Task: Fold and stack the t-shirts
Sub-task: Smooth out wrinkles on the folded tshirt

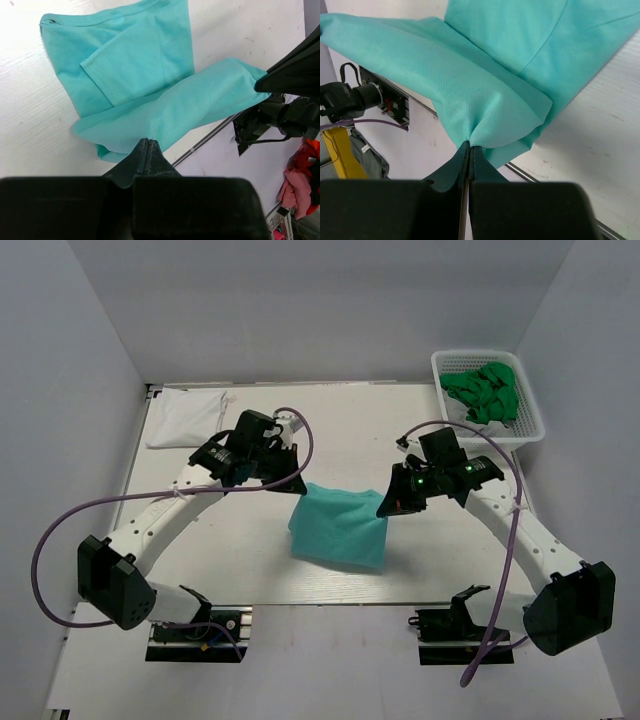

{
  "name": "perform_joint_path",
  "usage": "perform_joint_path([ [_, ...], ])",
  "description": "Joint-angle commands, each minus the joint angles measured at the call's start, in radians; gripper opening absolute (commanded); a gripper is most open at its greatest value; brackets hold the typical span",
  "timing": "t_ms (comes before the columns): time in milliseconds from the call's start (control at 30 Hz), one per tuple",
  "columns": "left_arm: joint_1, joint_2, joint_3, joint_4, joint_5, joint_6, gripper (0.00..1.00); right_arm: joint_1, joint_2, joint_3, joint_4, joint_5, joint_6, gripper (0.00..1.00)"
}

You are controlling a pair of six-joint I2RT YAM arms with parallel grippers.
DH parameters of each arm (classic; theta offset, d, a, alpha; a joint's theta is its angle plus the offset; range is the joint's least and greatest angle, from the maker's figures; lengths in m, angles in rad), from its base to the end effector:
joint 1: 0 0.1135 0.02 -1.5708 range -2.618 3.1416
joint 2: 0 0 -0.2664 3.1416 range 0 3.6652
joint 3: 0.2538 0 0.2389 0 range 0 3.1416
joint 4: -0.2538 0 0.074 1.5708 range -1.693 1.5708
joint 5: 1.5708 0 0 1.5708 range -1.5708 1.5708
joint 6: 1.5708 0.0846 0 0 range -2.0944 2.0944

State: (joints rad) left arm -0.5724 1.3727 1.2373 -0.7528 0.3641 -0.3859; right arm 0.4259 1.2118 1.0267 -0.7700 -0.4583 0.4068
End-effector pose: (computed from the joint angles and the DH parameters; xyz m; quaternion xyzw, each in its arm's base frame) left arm 0.2370 -0.1886 0.2841 0.1466 0.9171 -0.3032 0.2135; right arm 0.2134 0.1379 0.2570 -0.0777 0.9274 0.3173 0.1823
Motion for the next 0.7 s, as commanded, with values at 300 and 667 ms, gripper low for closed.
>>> perform_joint_path([
  [300,0.017,0.127,0.139,0.078,-0.207,-0.028,0.00,-0.071,0.121,0.142,-0.054,0.101,-0.022,0.00],
  [667,0.088,0.491,0.272,0.250,-0.267,-0.050,0.00,-0.154,0.474,0.222,0.159,0.098,0.004,0.00],
])
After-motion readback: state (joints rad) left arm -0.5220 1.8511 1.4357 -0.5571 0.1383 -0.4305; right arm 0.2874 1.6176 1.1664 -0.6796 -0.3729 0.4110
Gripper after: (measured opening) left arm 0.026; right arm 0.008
